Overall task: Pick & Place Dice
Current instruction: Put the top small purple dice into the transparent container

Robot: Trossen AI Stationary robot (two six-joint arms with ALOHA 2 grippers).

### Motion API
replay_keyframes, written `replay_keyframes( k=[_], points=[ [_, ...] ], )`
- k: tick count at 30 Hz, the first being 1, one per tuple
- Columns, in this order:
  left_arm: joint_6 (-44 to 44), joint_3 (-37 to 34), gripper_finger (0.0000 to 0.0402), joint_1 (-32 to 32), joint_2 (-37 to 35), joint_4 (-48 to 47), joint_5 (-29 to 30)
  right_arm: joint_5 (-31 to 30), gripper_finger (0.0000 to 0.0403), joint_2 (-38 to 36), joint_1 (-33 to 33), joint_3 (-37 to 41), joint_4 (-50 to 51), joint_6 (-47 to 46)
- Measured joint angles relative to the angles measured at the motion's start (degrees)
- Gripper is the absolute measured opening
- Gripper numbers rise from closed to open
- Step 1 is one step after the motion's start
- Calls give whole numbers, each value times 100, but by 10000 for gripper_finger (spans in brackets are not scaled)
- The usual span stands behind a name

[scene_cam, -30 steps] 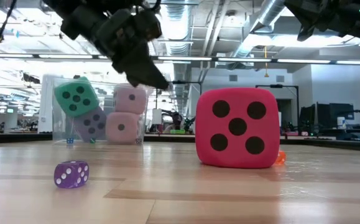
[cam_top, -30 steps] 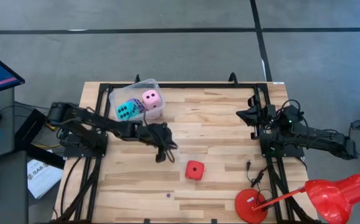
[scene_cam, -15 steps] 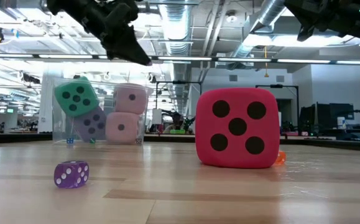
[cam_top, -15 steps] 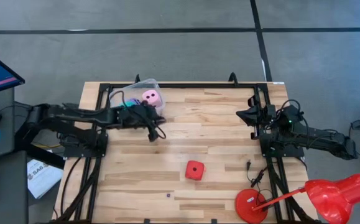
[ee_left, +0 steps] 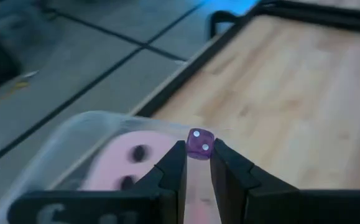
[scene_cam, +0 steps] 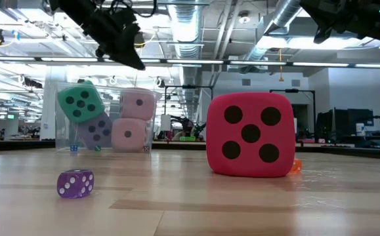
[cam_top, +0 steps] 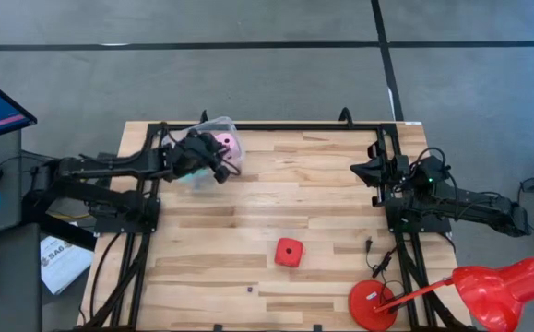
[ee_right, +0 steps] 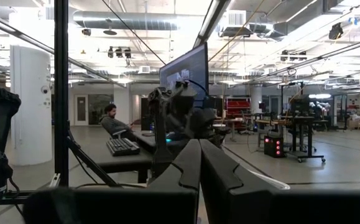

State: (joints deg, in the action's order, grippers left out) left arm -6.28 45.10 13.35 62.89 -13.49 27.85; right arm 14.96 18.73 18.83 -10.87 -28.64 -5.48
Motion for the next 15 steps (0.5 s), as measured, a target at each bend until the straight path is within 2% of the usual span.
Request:
replay_keyframes(
  k=[3, 7, 15],
  points=[
    [-89, 0, 49, 229, 1, -191, 311, 0, 0, 2, 0, 0, 0, 0],
    [-648, 0, 49, 530, 1, -506, 626, 0, 0, 1, 0, 0, -2, 0],
    [-1850, 0, 49, 1019, 4, -1360, 669, 0, 0, 1, 0, 0, 0, 0]
  ],
)
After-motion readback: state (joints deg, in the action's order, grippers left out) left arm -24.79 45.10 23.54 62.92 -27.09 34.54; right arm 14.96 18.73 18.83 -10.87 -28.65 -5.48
